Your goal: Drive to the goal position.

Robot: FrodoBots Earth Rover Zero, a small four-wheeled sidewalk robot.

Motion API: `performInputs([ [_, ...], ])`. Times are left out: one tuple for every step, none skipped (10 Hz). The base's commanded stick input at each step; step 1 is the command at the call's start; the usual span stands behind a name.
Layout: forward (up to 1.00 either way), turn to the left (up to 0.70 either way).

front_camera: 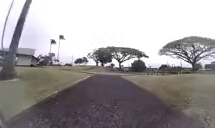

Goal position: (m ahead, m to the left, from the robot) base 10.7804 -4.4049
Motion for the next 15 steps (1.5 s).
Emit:
performInputs([
  [0.00,0.00],
  [0.00,0.00],
  [0.00,0.00],
  [0.58,0.00],
  [0.70,0.00],
  [0.70,0.00],
  [0.70,0.00],
  [0.70,0.00],
  [0.70,0.00],
  [0.70,0.00],
  [0.70,0.00],
  [0.70,0.00],
  [0.70,0.00],
  [0.70,0.00],
  [0.70,0.00],
])
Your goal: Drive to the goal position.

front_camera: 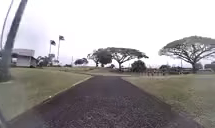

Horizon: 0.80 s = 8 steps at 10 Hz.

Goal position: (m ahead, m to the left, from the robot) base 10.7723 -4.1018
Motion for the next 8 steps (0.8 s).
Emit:
performInputs([
  [0.70,0.00],
  [0.70,0.00],
  [0.70,0.00],
  [0.70,0.00],
  [0.70,0.00],
  [0.70,0.00],
  [0.70,0.00],
  [0.70,0.00],
])
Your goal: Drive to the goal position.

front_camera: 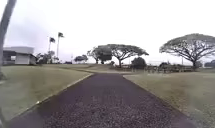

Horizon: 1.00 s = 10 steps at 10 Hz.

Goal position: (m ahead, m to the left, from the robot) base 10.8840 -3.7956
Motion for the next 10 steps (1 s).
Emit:
performInputs([
  [0.70,0.00],
  [0.70,0.00],
  [0.70,0.00],
  [0.70,0.00],
  [0.70,0.00],
  [0.70,0.00],
  [0.70,0.00],
  [0.70,0.00],
  [0.70,0.00],
  [0.70,0.00],
])
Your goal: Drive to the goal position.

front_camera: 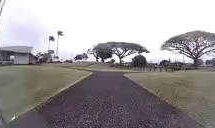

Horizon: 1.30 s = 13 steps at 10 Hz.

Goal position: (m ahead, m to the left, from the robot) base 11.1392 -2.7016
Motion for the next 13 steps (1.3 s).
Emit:
performInputs([
  [0.70,0.00],
  [0.53,0.00],
  [0.26,0.00],
  [0.00,0.00],
  [0.00,0.00],
  [0.00,0.00],
  [0.00,0.00],
  [0.00,0.00],
  [0.00,0.00],
  [0.21,0.00],
  [0.70,0.00],
  [0.70,0.00],
  [0.70,0.00],
])
